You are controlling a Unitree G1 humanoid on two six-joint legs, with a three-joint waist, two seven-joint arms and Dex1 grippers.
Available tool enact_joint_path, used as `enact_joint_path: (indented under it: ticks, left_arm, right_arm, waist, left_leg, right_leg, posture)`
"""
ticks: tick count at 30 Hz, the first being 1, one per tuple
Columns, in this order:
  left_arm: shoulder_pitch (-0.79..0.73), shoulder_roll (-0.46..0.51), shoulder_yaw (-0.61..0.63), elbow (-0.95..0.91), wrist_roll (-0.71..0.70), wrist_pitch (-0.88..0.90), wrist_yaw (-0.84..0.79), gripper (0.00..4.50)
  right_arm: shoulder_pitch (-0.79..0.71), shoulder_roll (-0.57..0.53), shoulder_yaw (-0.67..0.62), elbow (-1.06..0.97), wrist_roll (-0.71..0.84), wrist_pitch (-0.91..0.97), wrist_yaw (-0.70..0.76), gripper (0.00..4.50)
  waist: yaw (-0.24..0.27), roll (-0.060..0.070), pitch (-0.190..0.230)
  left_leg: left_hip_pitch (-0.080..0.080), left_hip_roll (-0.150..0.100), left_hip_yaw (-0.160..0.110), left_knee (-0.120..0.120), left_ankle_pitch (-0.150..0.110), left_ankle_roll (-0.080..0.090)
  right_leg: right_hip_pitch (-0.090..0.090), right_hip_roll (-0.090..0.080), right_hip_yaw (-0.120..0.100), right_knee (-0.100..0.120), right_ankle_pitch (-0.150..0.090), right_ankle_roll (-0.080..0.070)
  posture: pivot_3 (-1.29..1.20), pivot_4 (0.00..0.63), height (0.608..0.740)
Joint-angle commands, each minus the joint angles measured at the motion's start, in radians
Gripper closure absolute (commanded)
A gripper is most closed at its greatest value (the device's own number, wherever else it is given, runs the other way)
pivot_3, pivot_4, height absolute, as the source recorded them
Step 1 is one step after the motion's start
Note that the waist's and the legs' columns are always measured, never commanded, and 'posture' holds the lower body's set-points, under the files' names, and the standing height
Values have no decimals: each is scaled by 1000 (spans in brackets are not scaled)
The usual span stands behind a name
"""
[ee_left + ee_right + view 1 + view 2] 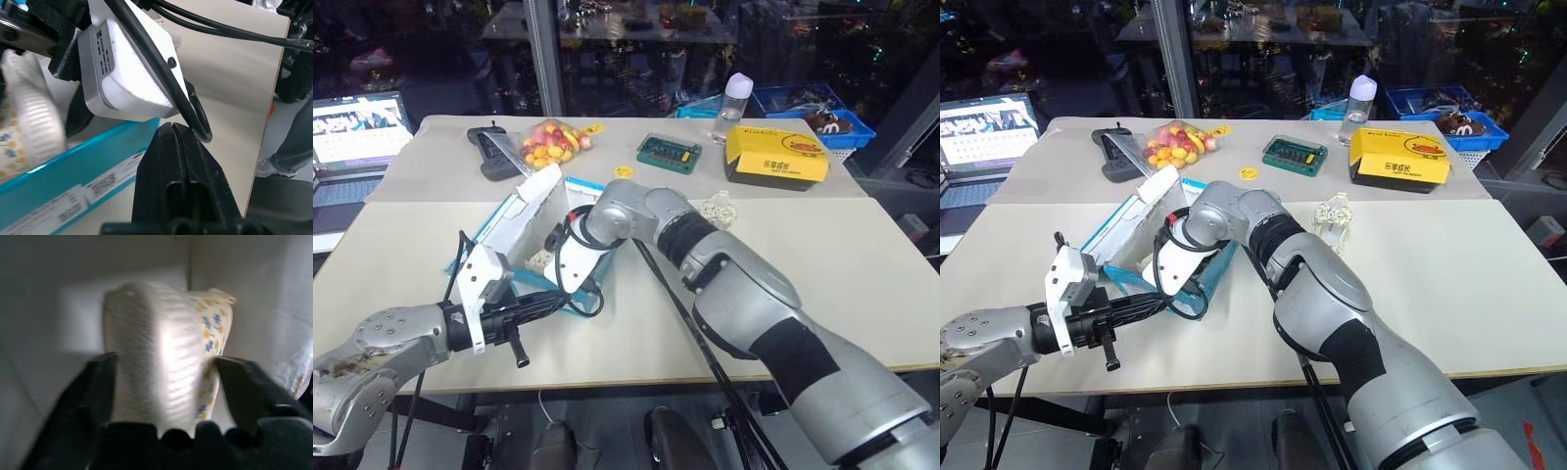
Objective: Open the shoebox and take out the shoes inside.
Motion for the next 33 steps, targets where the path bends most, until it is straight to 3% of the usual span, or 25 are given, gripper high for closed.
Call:
enact_joint_path:
  ticks: [1,4,16,21,28,33]
  left_arm:
    - [-21,-3,16,-19,-3,-12,-2,4500]
    - [-25,-3,13,-15,-1,-12,-5,4500]
    - [-42,-3,2,0,5,-12,-14,4500]
    - [-51,-4,-5,3,7,-11,-16,4500]
    - [-61,-14,-14,6,10,-11,-11,4500]
    - [-75,-27,-22,12,13,-12,-7,4500]
  right_arm:
    - [-45,-12,-29,-18,23,-14,-22,2436]
    - [-50,-13,-45,-22,38,-17,-19,3229]
    - [-104,-80,-207,-111,267,-58,253,3229]
    - [-120,-93,-278,-106,353,10,321,3229]
    - [-137,-265,-489,-203,532,268,305,3229]
    - [79,-473,-576,-520,526,542,203,3229]
  waist:
    - [0,0,0]
    - [0,0,0]
    - [2,0,0]
    - [3,0,0]
    - [20,1,1]
    - [42,0,1]
  left_leg:
    - [0,0,0,0,0,0]
    - [0,0,-1,0,0,0]
    - [-1,0,-2,0,0,1]
    - [0,0,-2,0,0,1]
    - [-1,0,-2,1,1,1]
    - [-1,0,-2,1,1,1]
  right_leg:
    - [0,0,0,0,0,0]
    - [0,2,0,0,0,0]
    - [0,2,0,1,0,0]
    - [0,2,0,1,0,0]
    - [0,2,0,0,0,0]
    - [1,2,0,-1,0,0]
  posture:
    - [0,150,672]
    - [0,150,672]
    - [0,150,672]
    - [0,150,672]
    - [0,150,672]
    - [0,150,672]
